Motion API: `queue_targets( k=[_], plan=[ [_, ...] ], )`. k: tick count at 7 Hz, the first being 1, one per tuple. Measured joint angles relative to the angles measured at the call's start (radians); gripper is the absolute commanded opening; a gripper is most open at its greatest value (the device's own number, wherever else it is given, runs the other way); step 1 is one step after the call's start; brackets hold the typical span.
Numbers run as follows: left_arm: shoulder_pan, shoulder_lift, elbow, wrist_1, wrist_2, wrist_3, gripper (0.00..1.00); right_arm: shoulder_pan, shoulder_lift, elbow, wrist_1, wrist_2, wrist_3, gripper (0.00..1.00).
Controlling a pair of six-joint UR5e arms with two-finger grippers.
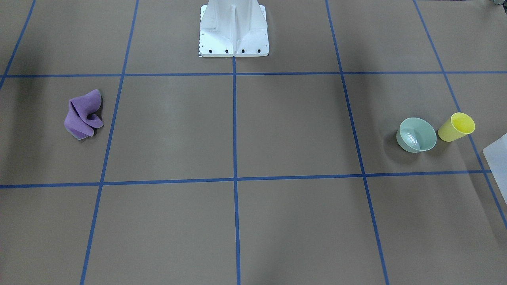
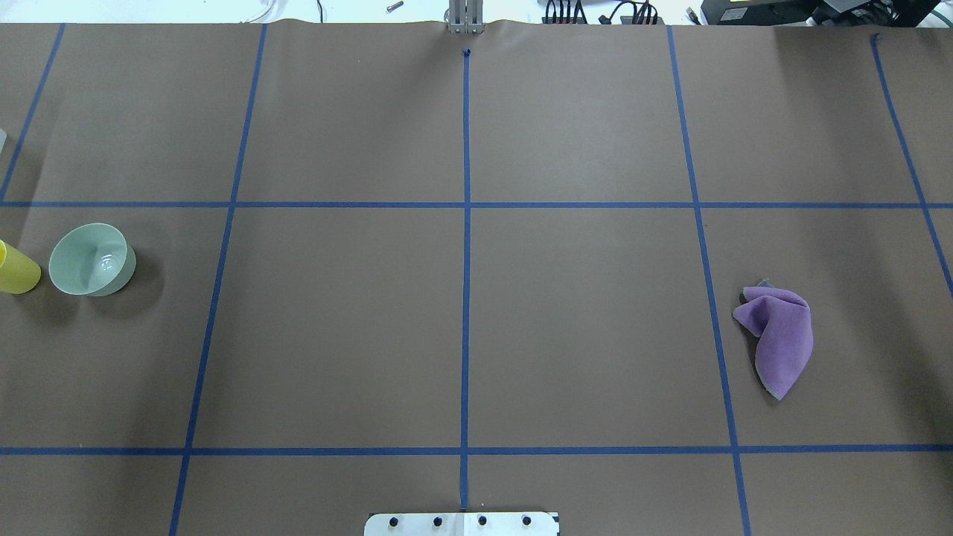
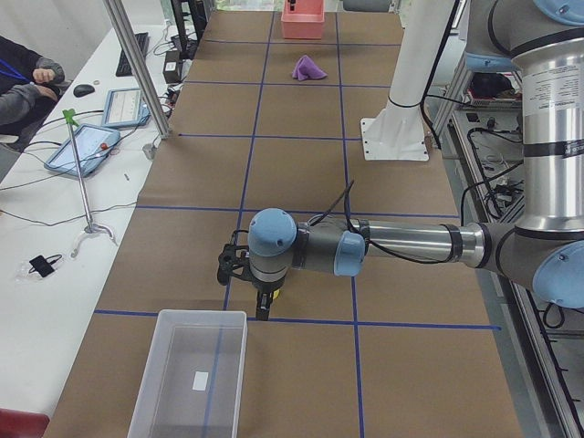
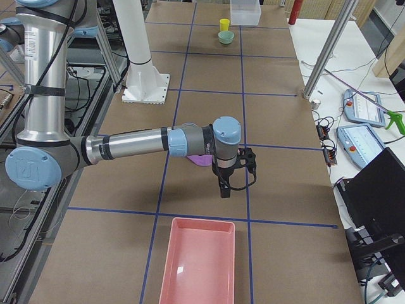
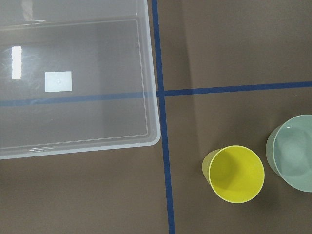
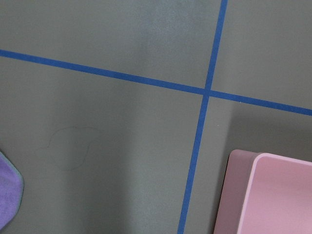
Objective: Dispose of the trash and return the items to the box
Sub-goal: 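Reach the left gripper down to the yellow cup and grasp it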
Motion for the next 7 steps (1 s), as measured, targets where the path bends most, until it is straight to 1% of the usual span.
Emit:
queue_targets(
  k=[5, 7],
  plan=[
    [0.001, 0.002, -0.07, 0.004, -0.002, 0.003, 0.99, -0.007, 0.009, 0.031, 0.005, -0.002, 0.005, 1.0],
    [0.002, -0.05, -0.056, 0.005, -0.003, -0.005, 0.99, -0.011, 0.019, 0.035, 0.031, -0.005, 0.012, 1.0]
  ],
)
